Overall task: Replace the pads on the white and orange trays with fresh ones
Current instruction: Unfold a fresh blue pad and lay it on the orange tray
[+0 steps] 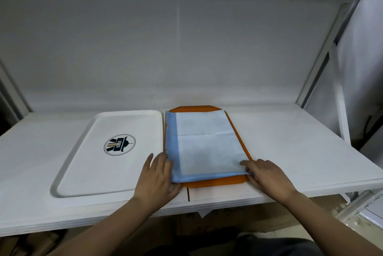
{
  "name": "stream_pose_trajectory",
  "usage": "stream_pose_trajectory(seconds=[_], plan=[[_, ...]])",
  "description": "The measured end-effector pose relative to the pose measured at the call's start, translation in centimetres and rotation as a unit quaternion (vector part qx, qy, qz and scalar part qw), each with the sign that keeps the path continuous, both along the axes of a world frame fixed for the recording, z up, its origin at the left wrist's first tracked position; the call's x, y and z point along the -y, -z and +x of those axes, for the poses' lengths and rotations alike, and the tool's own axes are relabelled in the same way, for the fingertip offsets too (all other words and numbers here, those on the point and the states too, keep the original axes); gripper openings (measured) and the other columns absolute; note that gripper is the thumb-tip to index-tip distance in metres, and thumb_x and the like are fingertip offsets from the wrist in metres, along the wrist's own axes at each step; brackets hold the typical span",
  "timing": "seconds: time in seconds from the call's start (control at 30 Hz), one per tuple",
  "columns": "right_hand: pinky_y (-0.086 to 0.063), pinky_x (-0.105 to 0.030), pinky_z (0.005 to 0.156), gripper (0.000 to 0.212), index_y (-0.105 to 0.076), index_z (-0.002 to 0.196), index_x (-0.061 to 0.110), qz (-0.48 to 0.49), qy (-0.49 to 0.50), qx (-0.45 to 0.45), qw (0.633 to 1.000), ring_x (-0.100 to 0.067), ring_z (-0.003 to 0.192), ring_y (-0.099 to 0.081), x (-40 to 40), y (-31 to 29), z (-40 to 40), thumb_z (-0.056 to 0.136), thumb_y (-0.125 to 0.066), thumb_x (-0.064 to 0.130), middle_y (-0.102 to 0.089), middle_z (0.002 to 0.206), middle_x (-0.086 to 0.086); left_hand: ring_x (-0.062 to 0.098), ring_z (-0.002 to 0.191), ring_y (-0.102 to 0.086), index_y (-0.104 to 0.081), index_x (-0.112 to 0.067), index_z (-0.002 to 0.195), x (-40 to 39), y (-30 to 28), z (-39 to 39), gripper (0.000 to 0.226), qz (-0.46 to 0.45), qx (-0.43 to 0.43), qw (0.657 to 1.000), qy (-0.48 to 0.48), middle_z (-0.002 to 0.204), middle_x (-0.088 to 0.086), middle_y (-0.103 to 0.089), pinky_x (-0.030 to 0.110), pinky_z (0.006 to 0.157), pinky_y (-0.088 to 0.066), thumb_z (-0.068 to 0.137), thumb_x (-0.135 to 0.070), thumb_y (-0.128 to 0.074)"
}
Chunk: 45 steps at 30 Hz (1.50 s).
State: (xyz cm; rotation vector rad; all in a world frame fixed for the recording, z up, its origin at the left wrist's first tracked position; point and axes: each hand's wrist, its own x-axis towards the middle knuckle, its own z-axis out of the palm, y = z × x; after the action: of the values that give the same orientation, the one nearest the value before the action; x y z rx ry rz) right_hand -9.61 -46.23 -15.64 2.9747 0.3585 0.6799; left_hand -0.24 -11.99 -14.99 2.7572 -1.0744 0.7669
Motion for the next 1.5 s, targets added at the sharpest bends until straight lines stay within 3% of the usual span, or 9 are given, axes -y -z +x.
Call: stream_pose_trajectory(seconds=[0.1,0.2,0.33,0.4,0.53,0.67,0.9,1.33,1.5], plan=[[-0.049,-0.025,0.055,0.017,-0.069,0.096,0.025,-0.062,-0.028,0.001,0.998,-0.012,0.07,-0.062,0.0,-0.3,0.4,0.086,-0.057,0.032,-0.065,0.086,0.006,0.027,0.099,-0.059,-0.047,-0.01,0.103,1.8,-0.5,0.0,0.051,0.017,0.037,0.999,0.035,0.101,0.011,-0.061,0.046,0.096,-0.042,0.071,-0.05,-0.052],[-0.047,-0.025,0.053,0.034,-0.071,0.096,0.024,-0.08,-0.032,0.001,0.996,-0.012,0.069,-0.061,0.1,-0.2,0.7,0.089,-0.041,0.038,-0.064,0.085,0.006,0.023,0.093,-0.064,-0.061,-0.011,0.112,3.5,0.0,0.1,0.064,0.077,0.04,0.991,0.106,0.096,0.005,-0.065,0.04,0.087,-0.053,0.06,-0.045,-0.076],[-0.049,-0.028,0.05,0.014,-0.073,0.094,0.02,-0.1,-0.04,0.006,0.994,-0.016,0.067,-0.062,-0.1,0.1,0.6,0.08,-0.071,0.022,-0.065,0.084,0.001,0.017,0.053,-0.062,-0.074,-0.013,0.081,3.8,1.2,0.7,0.043,0.159,0.015,0.981,0.107,0.061,0.0,-0.063,0.022,0.049,-0.048,0.042,-0.026,-0.087],[-0.05,-0.029,0.049,0.033,-0.073,0.092,0.018,-0.103,-0.042,-0.001,0.994,-0.018,0.067,-0.062,-0.2,0.2,0.6,0.063,-0.085,0.015,-0.065,0.083,-0.001,0.016,0.039,-0.054,-0.071,-0.015,0.068,3.6,0.9,1.0,0.036,0.186,0.013,0.977,0.1,0.05,-0.001,-0.057,0.019,0.039,-0.038,0.035,-0.014,-0.084],[-0.048,-0.028,0.047,0.043,-0.073,0.088,0.017,-0.114,-0.035,0.014,0.993,-0.02,0.064,-0.062,-0.5,0.1,0.4,0.05,-0.09,0.009,-0.065,0.081,-0.003,0.017,0.038,-0.05,-0.06,-0.019,0.053,3.3,0.0,1.2,0.035,0.2,0.019,0.974,0.107,0.05,0.0,-0.053,0.021,0.037,-0.037,0.031,-0.008,-0.085],[-0.048,-0.027,0.049,0.043,-0.072,0.084,0.017,-0.107,-0.021,0.016,0.994,-0.019,0.065,-0.062,-0.5,0.2,0.3,0.047,-0.09,0.008,-0.065,0.08,-0.003,0.018,0.042,-0.049,-0.059,-0.015,0.059,3.5,-0.8,1.3,0.038,0.155,0.008,0.983,0.1,0.057,0.003,-0.052,0.023,0.035,-0.034,0.035,-0.001,-0.085],[-0.046,-0.026,0.051,0.038,-0.063,0.081,0.018,-0.064,0.008,0.013,0.998,-0.018,0.063,-0.057,-0.9,0.4,0.5,0.053,-0.087,0.009,-0.06,0.078,-0.002,0.017,0.031,-0.043,-0.051,-0.017,0.048,5.1,-0.2,2.3,0.042,0.173,-0.005,0.982,0.071,0.04,0.0,-0.045,0.017,0.04,-0.031,0.028,-0.003,-0.085],[-0.032,-0.021,0.045,0.061,-0.037,0.082,0.023,-0.049,0.037,-0.028,0.998,-0.012,0.051,-0.047,-1.9,-0.2,0.9,0.049,-0.087,0.009,-0.053,0.066,0.001,0.017,0.026,-0.041,-0.053,-0.018,0.046,3.8,0.2,3.4,0.043,0.184,-0.033,0.98,0.061,0.038,-0.001,-0.045,0.015,0.035,-0.03,0.021,-0.005,-0.085],[-0.037,-0.023,0.039,0.061,-0.042,0.082,0.02,-0.056,0.068,-0.026,0.996,-0.013,0.046,-0.046,-2.1,-0.4,1.2,0.044,-0.088,0.007,-0.054,0.069,-0.003,0.018,0.028,-0.042,-0.059,-0.016,0.056,4.0,-0.3,3.7,0.044,0.2,-0.028,0.977,0.064,0.045,0.001,-0.047,0.018,0.036,-0.031,0.024,-0.005,-0.087]])
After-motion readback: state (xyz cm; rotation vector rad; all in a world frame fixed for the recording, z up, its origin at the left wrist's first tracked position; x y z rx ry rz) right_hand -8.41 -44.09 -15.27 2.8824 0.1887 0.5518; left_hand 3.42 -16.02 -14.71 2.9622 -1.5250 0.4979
